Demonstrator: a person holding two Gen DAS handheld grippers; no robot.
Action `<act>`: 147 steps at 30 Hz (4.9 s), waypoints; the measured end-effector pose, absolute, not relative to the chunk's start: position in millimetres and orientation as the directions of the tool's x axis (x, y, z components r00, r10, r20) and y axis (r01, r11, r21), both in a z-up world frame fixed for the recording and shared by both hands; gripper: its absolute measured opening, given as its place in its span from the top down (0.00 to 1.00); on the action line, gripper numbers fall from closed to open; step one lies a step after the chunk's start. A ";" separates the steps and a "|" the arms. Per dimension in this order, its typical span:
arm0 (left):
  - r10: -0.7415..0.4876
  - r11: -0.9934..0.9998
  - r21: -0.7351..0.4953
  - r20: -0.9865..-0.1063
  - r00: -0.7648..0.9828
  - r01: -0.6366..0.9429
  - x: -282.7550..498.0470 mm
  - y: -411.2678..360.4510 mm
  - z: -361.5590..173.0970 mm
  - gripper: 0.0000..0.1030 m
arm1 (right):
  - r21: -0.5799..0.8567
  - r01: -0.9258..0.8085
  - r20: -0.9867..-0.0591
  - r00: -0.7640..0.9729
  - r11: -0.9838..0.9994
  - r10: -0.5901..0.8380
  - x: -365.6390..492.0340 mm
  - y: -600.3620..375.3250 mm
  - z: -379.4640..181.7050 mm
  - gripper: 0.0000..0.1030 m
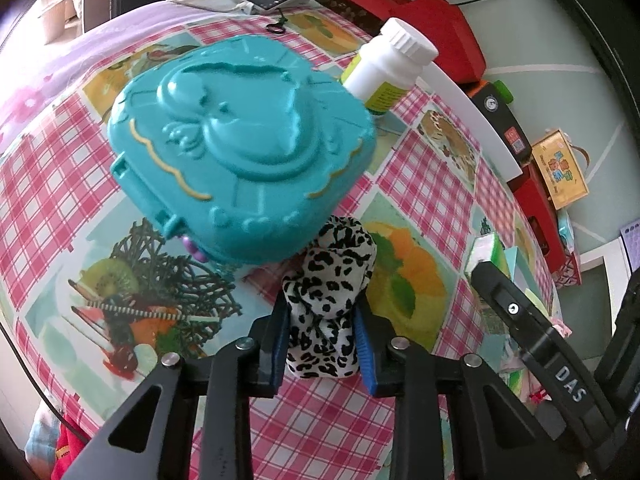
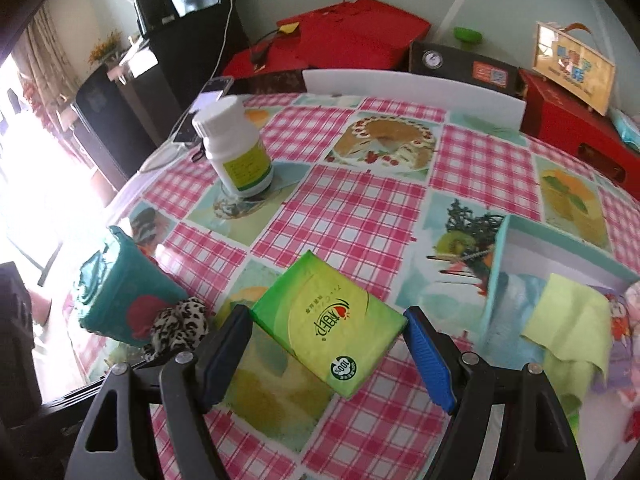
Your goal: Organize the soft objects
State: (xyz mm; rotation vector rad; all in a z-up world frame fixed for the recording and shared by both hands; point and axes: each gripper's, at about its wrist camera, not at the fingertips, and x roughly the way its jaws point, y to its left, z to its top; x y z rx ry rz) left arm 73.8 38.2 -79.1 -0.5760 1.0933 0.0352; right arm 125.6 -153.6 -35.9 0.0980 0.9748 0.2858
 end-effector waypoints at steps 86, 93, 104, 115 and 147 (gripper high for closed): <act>-0.350 0.897 -0.221 -0.884 0.311 0.382 66.2 -201.6 -66.2 0.73 | 0.132 0.452 -0.870 0.480 0.882 -0.116 55.4 -368.8 -23.9 0.22; -0.348 0.901 -0.234 -0.891 0.291 0.365 70.5 -201.9 -66.1 0.67 | 0.108 0.440 -0.885 0.451 0.891 -0.115 58.7 -364.1 -31.4 0.22; -0.370 0.890 -0.258 -0.890 0.265 0.377 71.2 -202.5 -63.7 0.48 | 0.101 0.440 -0.896 0.430 0.892 -0.110 64.1 -363.3 -35.3 0.21; -0.400 0.880 -0.284 -0.874 0.275 0.380 70.8 -198.4 -52.7 0.39 | 0.109 0.436 -0.890 0.443 0.893 -0.108 64.4 -361.2 -30.5 0.18; -0.404 0.911 -0.291 -0.772 0.490 0.291 84.1 -147.7 -1.4 0.09 | 0.150 0.478 -0.827 0.541 0.865 -0.156 53.4 -370.5 -2.0 0.01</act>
